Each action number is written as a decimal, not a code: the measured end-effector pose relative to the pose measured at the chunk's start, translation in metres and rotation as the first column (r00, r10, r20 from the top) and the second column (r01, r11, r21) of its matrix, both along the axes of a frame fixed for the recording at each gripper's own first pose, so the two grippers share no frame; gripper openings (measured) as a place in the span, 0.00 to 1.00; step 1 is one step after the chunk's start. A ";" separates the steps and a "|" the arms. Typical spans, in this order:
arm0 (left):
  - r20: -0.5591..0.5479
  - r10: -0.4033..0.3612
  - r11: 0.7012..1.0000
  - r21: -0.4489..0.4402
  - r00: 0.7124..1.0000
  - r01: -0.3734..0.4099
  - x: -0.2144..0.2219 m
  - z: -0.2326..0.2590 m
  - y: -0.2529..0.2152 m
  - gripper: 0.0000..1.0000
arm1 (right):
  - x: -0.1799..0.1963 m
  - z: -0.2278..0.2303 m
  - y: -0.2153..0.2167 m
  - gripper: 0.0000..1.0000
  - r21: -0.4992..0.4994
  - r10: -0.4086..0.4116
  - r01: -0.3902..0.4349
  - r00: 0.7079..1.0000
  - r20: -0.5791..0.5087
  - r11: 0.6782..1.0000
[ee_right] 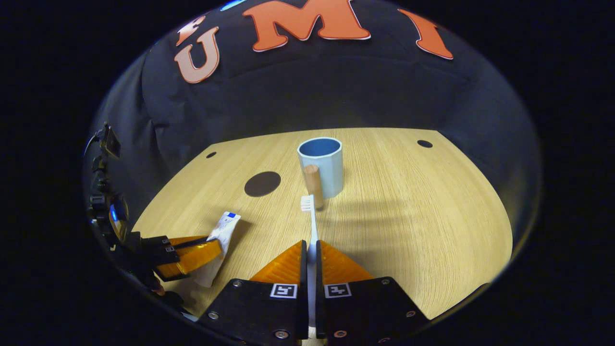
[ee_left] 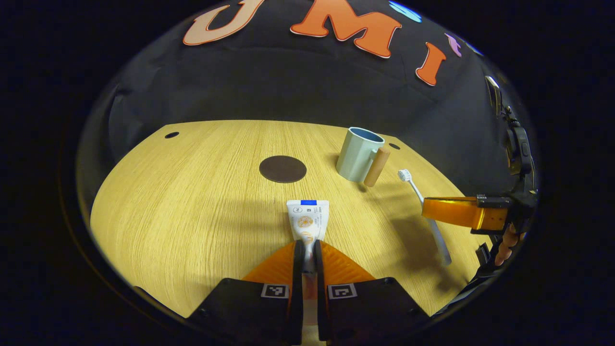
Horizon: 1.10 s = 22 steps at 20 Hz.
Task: Put the toothbrush and toothpaste on the desktop into the cup, then pick up the cup and place it on the coaster on the desktop.
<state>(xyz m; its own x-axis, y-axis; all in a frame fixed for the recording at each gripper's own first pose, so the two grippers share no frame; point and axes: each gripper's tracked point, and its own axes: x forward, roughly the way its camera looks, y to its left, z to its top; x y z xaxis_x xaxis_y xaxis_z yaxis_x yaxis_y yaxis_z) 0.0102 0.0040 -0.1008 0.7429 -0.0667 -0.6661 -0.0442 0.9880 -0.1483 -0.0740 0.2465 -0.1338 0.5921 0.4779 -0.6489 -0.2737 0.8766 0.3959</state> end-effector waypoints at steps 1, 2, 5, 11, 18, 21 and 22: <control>0.007 -0.002 1.000 0.003 1.000 0.002 0.001 0.001 0.000 0.16 | 0.005 0.005 0.002 0.06 0.013 -0.007 0.007 1.000 0.014 1.000; 0.013 -0.004 1.000 0.005 1.000 0.004 0.001 0.002 0.001 0.16 | 0.010 0.010 0.003 0.06 0.027 -0.014 0.014 1.000 0.026 1.000; 0.025 -0.003 1.000 0.007 1.000 0.003 0.002 0.008 0.003 0.16 | 0.027 0.028 0.005 0.06 0.061 -0.031 0.027 0.997 0.068 0.998; 0.072 0.014 1.000 0.013 0.997 -0.015 0.012 0.027 0.009 0.16 | 0.060 0.064 0.008 0.06 0.104 -0.036 0.019 0.986 0.162 0.994; 0.131 0.008 1.000 -0.026 0.991 -0.005 0.021 0.038 0.001 0.14 | 0.115 0.099 0.020 0.06 0.150 -0.057 0.016 0.961 0.272 0.989; 0.177 0.009 0.999 -0.054 0.984 0.001 0.023 0.046 0.000 0.16 | 0.129 0.108 0.020 0.06 0.179 -0.082 0.023 0.942 0.327 0.984; 0.190 0.010 0.998 -0.056 0.982 0.001 0.021 0.049 0.001 0.16 | 0.135 0.110 0.021 0.06 0.187 -0.094 0.031 0.937 0.336 0.982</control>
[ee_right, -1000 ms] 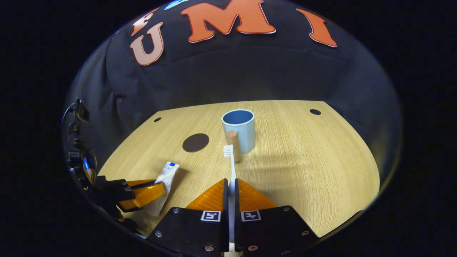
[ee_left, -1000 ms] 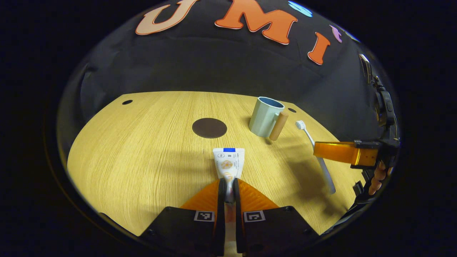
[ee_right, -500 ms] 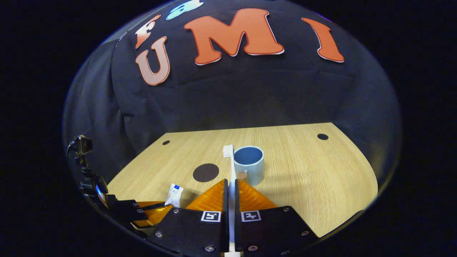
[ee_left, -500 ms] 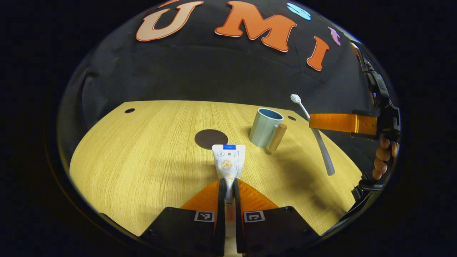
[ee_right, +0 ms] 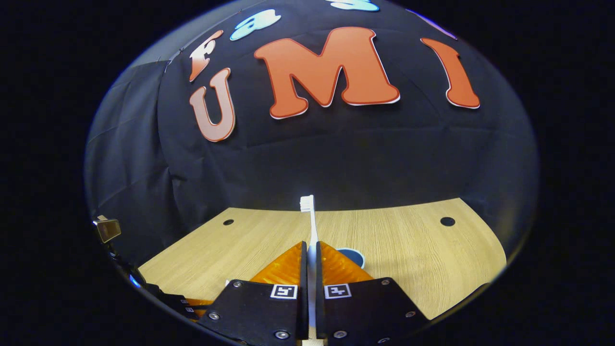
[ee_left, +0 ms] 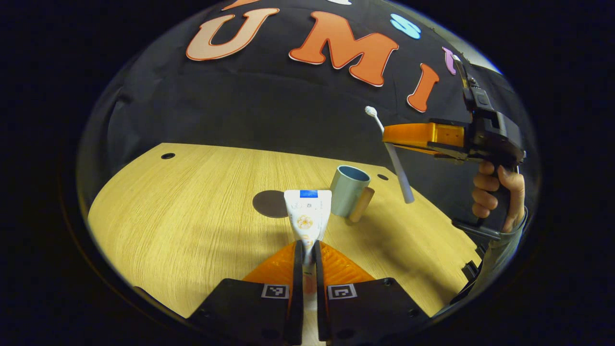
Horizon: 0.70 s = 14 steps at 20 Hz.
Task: Put the toothbrush and toothpaste on the desktop into the cup, then pick up the cup and place it on the coaster on the desktop.
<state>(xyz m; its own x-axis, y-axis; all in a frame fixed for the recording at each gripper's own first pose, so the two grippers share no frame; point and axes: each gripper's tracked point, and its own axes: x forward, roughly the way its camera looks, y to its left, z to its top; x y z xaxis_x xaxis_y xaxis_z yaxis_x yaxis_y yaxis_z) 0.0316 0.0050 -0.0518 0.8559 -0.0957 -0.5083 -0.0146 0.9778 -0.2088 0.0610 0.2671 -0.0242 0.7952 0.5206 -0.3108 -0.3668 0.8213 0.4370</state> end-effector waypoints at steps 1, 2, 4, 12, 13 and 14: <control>0.015 0.000 1.000 0.002 1.000 0.000 0.000 0.004 0.000 0.15 | 0.010 0.002 0.003 0.06 0.014 -0.008 0.007 1.000 0.009 1.000; 0.032 0.001 1.000 0.003 0.999 -0.001 -0.002 0.008 -0.001 0.15 | 0.019 0.004 0.009 0.06 0.029 -0.015 0.015 1.000 0.016 0.999; 0.059 0.001 1.000 -0.002 0.998 -0.001 -0.001 0.012 -0.001 0.15 | 0.029 0.004 0.012 0.06 0.051 -0.029 0.028 0.999 0.026 0.998; 0.142 0.006 0.998 0.053 0.990 -0.014 -0.016 0.049 0.010 0.04 | 0.063 -0.012 0.018 0.06 0.087 -0.067 0.062 0.996 0.061 0.994; 0.132 0.008 0.998 0.053 0.991 -0.016 -0.020 0.051 0.009 0.04 | 0.068 -0.020 0.019 0.06 0.080 -0.073 0.069 0.996 0.056 0.994; 0.127 0.007 0.999 0.047 0.992 -0.013 -0.027 0.057 0.009 0.04 | 0.073 -0.026 0.021 0.06 0.082 -0.078 0.073 0.996 0.049 0.994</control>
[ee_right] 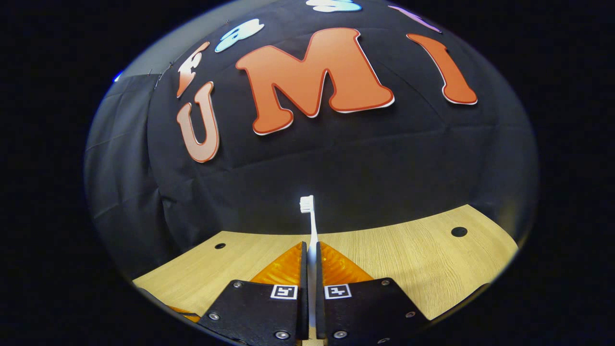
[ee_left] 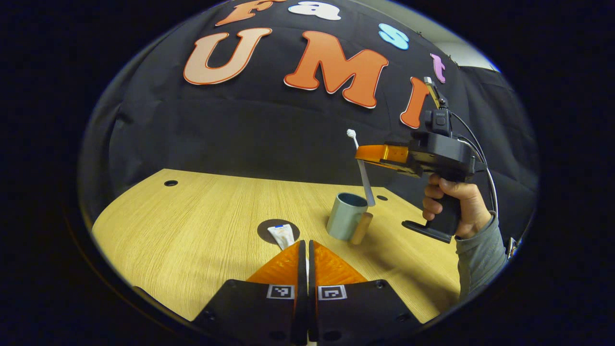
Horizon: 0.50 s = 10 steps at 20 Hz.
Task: Put the toothbrush and toothpaste on the desktop into the cup, then pick up the cup and place it on the coaster on the desktop.
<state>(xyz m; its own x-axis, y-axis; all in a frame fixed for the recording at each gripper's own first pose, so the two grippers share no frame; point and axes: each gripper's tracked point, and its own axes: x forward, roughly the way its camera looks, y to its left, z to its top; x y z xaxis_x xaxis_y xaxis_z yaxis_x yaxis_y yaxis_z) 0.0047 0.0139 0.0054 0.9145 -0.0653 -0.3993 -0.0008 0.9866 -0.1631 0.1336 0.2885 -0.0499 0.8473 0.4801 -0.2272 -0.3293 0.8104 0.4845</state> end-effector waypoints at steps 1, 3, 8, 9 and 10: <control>-0.003 0.001 1.000 -0.003 1.000 -0.001 -0.006 0.006 -0.001 0.04 | 0.005 -0.004 0.002 0.06 0.007 -0.004 0.004 1.000 -0.003 1.000; 0.001 0.015 1.000 0.002 1.000 -0.015 -0.014 0.014 0.004 0.04 | 0.017 -0.008 0.003 0.06 0.024 -0.024 0.024 1.000 0.012 0.999; 0.023 0.057 0.997 0.042 0.998 -0.058 -0.013 0.026 0.027 0.04 | 0.037 -0.017 0.000 0.06 0.039 -0.065 0.063 0.997 0.042 0.997; 0.009 0.060 0.997 0.049 0.998 -0.060 -0.006 0.025 0.028 0.04 | 0.037 -0.020 0.002 0.06 0.040 -0.066 0.064 0.997 0.042 0.997; -0.007 0.064 0.997 0.049 0.998 -0.063 0.003 0.023 0.025 0.05 | 0.037 -0.024 0.002 0.06 0.035 -0.067 0.065 0.997 0.041 0.997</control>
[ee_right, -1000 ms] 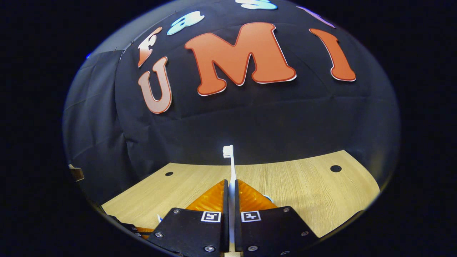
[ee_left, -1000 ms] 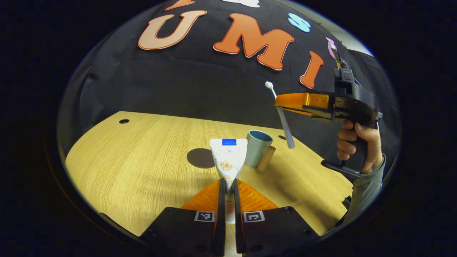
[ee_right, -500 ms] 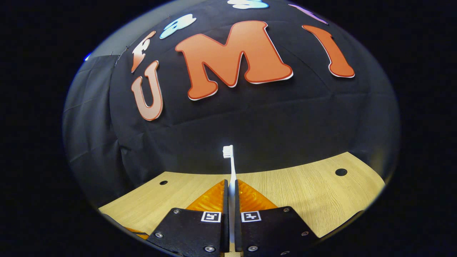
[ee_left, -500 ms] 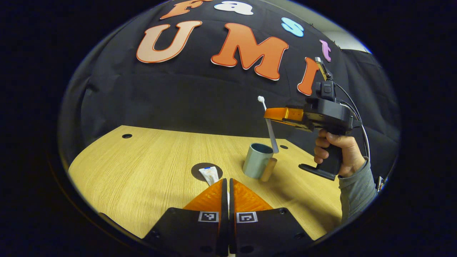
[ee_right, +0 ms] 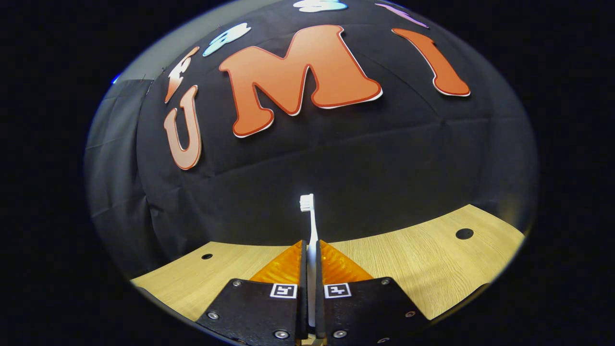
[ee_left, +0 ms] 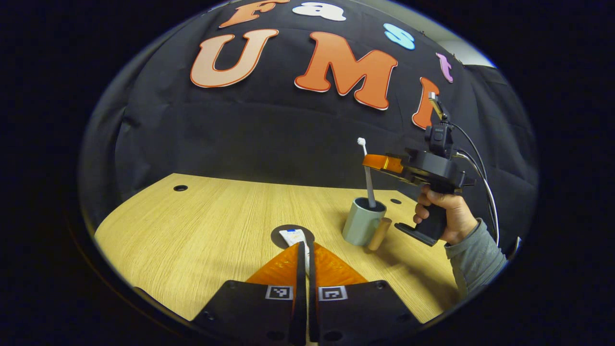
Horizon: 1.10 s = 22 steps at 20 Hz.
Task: Put the toothbrush and toothpaste on the desktop into the cup, then pick up the cup and place it on the coaster on the desktop.
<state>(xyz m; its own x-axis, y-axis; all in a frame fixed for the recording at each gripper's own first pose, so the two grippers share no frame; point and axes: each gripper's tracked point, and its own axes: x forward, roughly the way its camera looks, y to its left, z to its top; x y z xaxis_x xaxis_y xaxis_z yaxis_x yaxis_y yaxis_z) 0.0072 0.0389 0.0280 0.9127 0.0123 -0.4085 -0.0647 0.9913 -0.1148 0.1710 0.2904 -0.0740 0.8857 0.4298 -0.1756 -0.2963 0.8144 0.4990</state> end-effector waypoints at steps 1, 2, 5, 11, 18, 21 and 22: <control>-0.011 0.008 1.000 -0.006 1.000 -0.008 0.010 0.000 -0.001 0.11 | 0.000 -0.004 0.000 0.06 -0.005 -0.001 0.001 1.000 0.000 1.000; -0.023 0.015 1.000 -0.011 1.000 -0.016 0.018 -0.002 -0.001 0.14 | -0.001 -0.008 -0.001 0.06 -0.012 -0.003 0.003 1.000 -0.004 1.000; -0.065 0.019 1.000 -0.006 0.998 -0.019 0.046 -0.005 -0.006 0.27 | -0.005 -0.022 -0.004 0.07 0.001 0.003 -0.003 0.999 -0.037 1.000; -0.178 0.030 1.000 0.000 0.984 -0.030 0.119 -0.044 -0.001 0.70 | -0.018 -0.030 -0.019 0.08 0.017 0.026 -0.026 0.998 -0.051 1.000; -0.360 0.055 0.996 0.079 0.932 -0.028 0.153 -0.089 -0.016 0.63 | -0.042 -0.037 -0.031 0.33 0.018 0.107 -0.105 0.990 -0.088 0.994; -0.418 0.096 0.990 0.133 0.904 -0.044 0.157 -0.108 0.000 0.66 | -0.057 -0.037 -0.043 0.53 -0.024 0.129 -0.131 0.989 -0.071 0.991; -0.438 0.108 0.988 0.143 0.892 -0.049 0.156 -0.115 0.003 0.66 | -0.061 -0.037 -0.050 0.57 -0.030 0.130 -0.133 0.989 -0.068 0.991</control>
<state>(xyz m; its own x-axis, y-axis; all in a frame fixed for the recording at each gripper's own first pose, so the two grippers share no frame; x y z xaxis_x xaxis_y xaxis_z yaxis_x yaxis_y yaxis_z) 0.1630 0.0420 -0.0866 0.6304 0.1539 -0.7609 -0.1580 0.9851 0.0683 0.1100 0.2407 -0.1111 0.8079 0.5345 -0.2482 -0.3693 0.7874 0.4935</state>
